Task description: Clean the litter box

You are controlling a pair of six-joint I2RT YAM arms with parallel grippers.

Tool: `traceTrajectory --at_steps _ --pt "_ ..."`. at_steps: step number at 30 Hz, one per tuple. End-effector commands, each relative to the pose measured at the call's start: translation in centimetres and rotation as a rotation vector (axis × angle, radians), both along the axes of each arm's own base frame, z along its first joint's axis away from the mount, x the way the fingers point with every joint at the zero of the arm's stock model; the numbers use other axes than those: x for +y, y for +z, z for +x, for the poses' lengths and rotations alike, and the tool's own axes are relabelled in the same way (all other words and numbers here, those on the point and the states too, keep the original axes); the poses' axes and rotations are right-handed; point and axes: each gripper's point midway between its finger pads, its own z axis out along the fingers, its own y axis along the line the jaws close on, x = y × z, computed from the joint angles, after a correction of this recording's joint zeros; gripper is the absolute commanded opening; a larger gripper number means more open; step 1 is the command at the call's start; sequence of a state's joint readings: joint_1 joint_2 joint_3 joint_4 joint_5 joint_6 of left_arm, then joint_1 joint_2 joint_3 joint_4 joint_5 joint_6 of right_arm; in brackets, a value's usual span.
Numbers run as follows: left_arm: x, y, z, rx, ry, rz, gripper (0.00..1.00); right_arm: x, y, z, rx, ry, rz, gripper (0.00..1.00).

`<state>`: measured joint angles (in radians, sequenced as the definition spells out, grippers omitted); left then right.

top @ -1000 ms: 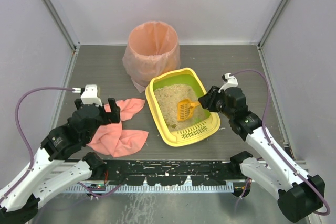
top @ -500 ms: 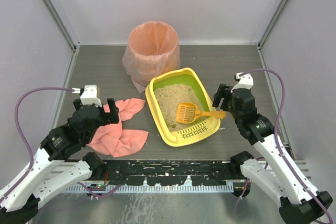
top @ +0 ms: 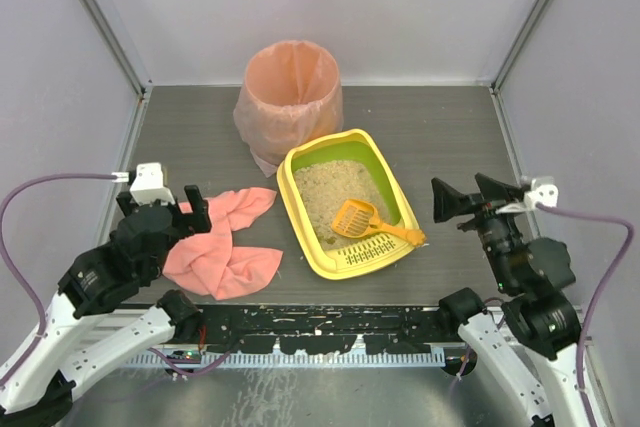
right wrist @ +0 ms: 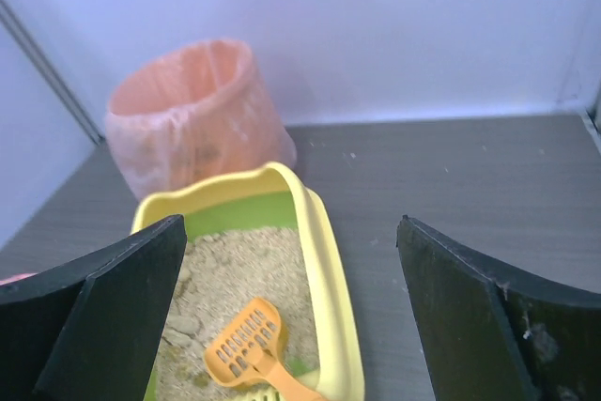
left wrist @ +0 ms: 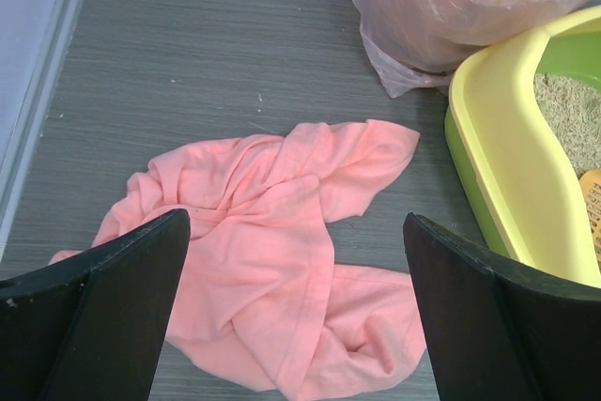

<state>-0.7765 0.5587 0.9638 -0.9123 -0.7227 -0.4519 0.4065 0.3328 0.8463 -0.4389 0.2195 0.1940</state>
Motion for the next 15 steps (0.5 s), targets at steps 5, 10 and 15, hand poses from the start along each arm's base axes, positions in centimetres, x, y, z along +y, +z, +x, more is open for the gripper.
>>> traceTrajectory --at_steps 5,10,15 --pt "3.9 0.3 -1.2 -0.053 0.155 0.000 0.98 0.5 1.4 -3.2 -0.162 0.097 0.104 1.00" --pt "3.9 0.2 -1.4 -0.048 0.149 -0.010 0.98 -0.3 0.1 -3.4 -0.117 0.055 0.123 1.00" --pt "3.8 0.3 -1.2 -0.057 0.144 -0.009 0.98 -0.9 0.5 -3.7 -0.133 0.029 0.136 1.00"
